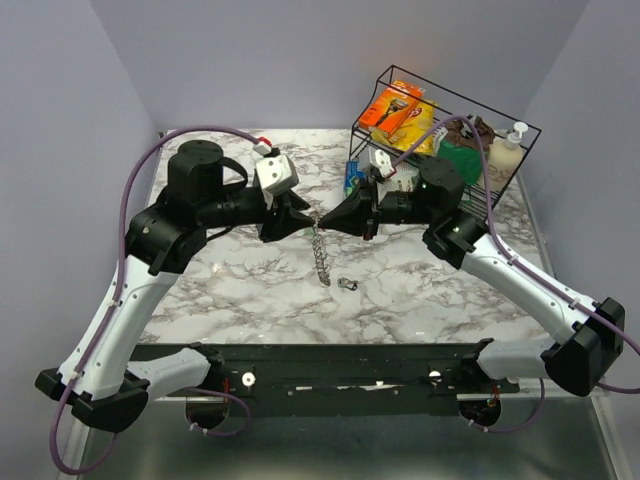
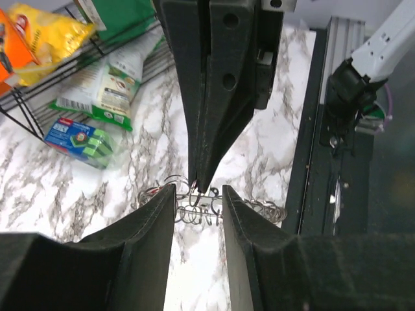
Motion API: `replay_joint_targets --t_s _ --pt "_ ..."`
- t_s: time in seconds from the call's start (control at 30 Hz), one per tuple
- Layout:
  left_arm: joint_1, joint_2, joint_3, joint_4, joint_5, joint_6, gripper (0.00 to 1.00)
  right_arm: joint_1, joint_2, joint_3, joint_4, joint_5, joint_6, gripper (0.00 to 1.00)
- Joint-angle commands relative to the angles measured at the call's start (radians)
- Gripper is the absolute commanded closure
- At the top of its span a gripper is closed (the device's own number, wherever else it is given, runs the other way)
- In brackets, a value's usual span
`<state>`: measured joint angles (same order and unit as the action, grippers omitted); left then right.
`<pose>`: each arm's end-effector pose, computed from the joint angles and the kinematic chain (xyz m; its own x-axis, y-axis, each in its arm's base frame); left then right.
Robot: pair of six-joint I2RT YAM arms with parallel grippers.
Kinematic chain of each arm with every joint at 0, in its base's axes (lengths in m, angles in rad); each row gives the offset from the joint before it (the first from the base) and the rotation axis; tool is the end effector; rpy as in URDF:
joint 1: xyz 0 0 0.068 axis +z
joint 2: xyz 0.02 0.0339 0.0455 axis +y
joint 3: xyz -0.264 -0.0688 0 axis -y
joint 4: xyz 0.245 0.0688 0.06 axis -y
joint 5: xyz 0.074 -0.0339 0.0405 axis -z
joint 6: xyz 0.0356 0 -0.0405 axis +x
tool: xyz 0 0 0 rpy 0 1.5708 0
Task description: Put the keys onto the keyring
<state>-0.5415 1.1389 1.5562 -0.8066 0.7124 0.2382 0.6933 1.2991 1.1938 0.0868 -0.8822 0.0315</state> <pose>0.1616 -0.1243 0.4691 -0.1017 0.2696 -0.9576 0.9594 0.2812 -0.0228 0.2099 0.2101 0.3999 -0.0457 -0.0120 -0.9989 -0.9989 -0.0042 0.0458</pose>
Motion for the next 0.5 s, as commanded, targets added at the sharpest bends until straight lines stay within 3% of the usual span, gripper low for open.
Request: replay_joint_targets --t_s 0.0,0.17,0.33,0.47 --pt "0.050 -0.068 -0.056 0.225 0.074 -0.128 0.55 -0.002 -0.066 -0.082 0.345 0.037 0.184 0.99" --pt "0.161 -0.077 -0.126 0.348 0.245 -0.217 0.50 -0.001 -0.106 -0.189 0.582 0.101 0.315 0.99" --pt "0.183 -0.076 -0.166 0.435 0.369 -0.281 0.50 -0.002 -0.115 -0.260 0.784 0.130 0.429 0.99" --pt "0.183 -0.071 -0.180 0.474 0.415 -0.301 0.40 -0.002 -0.110 -0.273 0.854 0.146 0.462 0.99"
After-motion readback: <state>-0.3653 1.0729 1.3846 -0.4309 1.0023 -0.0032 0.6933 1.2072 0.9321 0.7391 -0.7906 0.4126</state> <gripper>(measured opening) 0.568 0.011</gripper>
